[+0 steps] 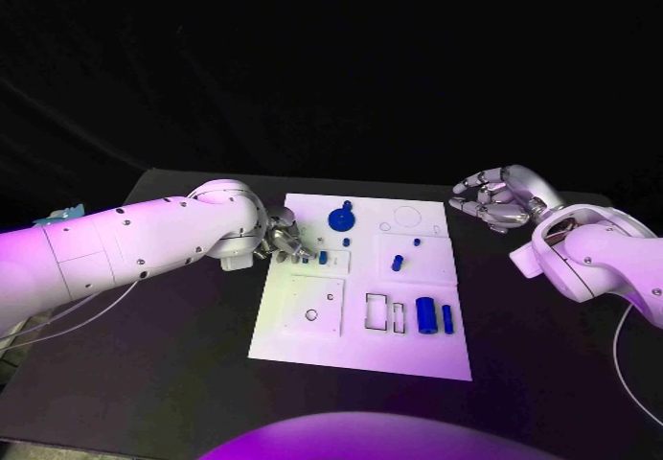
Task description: Assemble the parts on the task board
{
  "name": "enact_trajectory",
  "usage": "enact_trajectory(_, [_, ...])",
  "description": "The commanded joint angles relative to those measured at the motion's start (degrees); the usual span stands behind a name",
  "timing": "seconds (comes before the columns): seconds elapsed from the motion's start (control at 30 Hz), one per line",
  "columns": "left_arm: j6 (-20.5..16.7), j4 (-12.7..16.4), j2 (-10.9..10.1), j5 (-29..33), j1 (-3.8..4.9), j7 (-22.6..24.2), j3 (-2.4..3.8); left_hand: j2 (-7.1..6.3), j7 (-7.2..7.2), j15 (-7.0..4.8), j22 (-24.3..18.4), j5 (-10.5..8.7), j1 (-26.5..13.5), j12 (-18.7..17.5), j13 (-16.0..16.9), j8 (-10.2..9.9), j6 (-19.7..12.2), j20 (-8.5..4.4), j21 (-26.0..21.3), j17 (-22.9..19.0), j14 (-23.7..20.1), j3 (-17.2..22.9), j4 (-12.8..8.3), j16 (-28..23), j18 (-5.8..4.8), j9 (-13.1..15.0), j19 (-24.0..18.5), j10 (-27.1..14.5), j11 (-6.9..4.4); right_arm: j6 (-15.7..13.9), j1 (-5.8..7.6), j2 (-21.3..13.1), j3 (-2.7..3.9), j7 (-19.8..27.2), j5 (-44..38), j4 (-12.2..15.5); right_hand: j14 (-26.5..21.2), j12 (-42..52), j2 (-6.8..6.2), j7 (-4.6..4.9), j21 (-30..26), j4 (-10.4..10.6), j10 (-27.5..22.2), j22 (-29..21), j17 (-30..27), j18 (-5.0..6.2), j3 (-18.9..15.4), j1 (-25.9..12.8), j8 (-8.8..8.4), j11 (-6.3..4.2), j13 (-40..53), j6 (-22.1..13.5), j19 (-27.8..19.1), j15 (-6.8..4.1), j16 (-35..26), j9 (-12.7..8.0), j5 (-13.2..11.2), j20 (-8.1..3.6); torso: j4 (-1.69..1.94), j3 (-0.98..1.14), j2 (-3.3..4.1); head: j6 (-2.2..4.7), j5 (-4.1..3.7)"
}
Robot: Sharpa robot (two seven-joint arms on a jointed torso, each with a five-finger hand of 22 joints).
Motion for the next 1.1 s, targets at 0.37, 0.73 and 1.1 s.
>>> enact_trajectory(0.37, [-5.9,1.8,-0.9,2.6,0.03,2.3,1.06,1.62,-0.20,-0.47,-0.2,-0.16,-1.7,0.2,-0.1,-0.2,0.5,-0.23,-0.3,3.2,3.0,-2.3,0.0,0.3,-0.88,-0.1,0.1,-0.1,-0.51,-0.2,-0.09,0.0,0.01,0.5,-0.1,0.0,3.3,0.1,-0.06,0.00,-0.1,0.3,0.1,-0.1,5.5,1.19,0.0,0.0,0.25,-0.24,0.0,-0.3,-0.1,-0.42,-0.3,-0.1,0.2,-0.19,0.02,0.02,0.00,0.32,-0.22])
enact_trajectory(0.73, [-20.9,2.4,-0.6,3.6,0.07,16.7,1.31,1.45,4.65,3.36,-24.9,0.73,9.5,-3.1,-2.5,-3.4,-10.2,2.69,-16.2,-4.0,-1.2,-5.6,-0.3,-4.2,3.28,-1.7,-14.4,-11.7,3.92,-0.2,-0.12,0.0,0.01,0.5,-0.1,0.0,3.3,0.1,-0.06,0.00,-0.1,0.3,0.1,-0.1,5.5,1.19,0.0,0.0,0.25,-0.24,0.0,-0.3,-0.1,-0.42,-0.3,-0.1,0.2,-0.19,0.09,-0.03,0.06,0.64,-0.67])
enact_trajectory(1.1, [-25.5,0.5,3.0,-5.3,-0.57,34.8,-0.21,0.11,7.75,6.34,-31.9,0.10,29.1,-20.5,-13.8,-12.8,-10.4,5.36,-27.4,-36.5,-18.5,-0.9,-5.9,-30.6,3.41,-11.7,-17.3,-20.9,7.57,-0.3,-0.25,0.1,0.01,0.7,0.0,-0.1,3.3,0.0,-0.10,0.00,-0.2,0.3,-0.1,-0.1,5.4,1.20,0.0,0.1,0.33,-0.25,-0.2,-0.4,-0.1,-0.43,-0.3,-0.1,0.2,-0.20,0.07,-0.15,0.11,1.01,-0.97])
